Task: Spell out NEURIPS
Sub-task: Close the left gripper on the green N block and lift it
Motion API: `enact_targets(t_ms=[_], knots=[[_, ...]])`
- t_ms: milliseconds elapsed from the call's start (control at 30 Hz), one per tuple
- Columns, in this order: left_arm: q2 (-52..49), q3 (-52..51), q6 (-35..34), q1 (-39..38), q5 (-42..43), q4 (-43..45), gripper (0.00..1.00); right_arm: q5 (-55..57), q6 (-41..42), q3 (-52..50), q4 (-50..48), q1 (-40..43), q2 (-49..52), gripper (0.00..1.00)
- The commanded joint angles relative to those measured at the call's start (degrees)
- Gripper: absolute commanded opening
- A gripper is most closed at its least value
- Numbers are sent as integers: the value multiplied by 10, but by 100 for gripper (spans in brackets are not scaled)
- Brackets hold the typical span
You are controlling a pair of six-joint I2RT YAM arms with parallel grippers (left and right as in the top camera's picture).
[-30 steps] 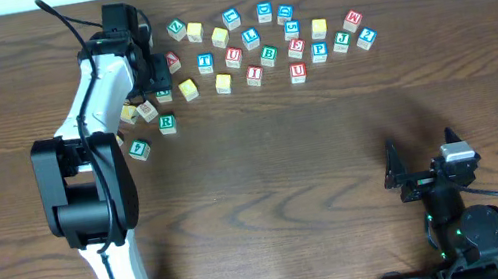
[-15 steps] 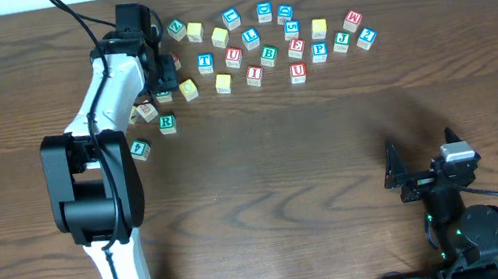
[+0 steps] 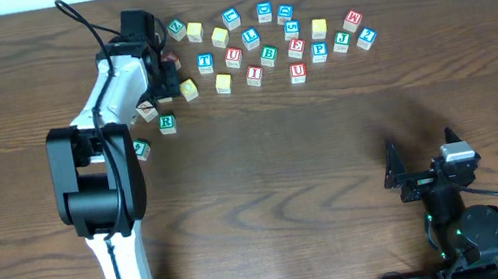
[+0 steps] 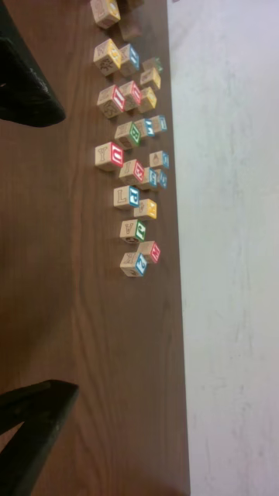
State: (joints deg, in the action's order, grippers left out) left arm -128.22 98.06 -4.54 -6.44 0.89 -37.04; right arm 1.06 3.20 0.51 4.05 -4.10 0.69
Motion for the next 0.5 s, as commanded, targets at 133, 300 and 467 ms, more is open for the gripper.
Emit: enact_targets(t_ms=[133,300,467], knots=[[-7,-5,-5,2,-9,1,50,-1,1,-2,0,-5,-3,99],[-7,-5,-5,1,-9,1,47,-1,1,-2,0,-5,-3,99],[-7,-6,-5,-3,-9,1,47,-1,1,-2,0,-5,-3,99]])
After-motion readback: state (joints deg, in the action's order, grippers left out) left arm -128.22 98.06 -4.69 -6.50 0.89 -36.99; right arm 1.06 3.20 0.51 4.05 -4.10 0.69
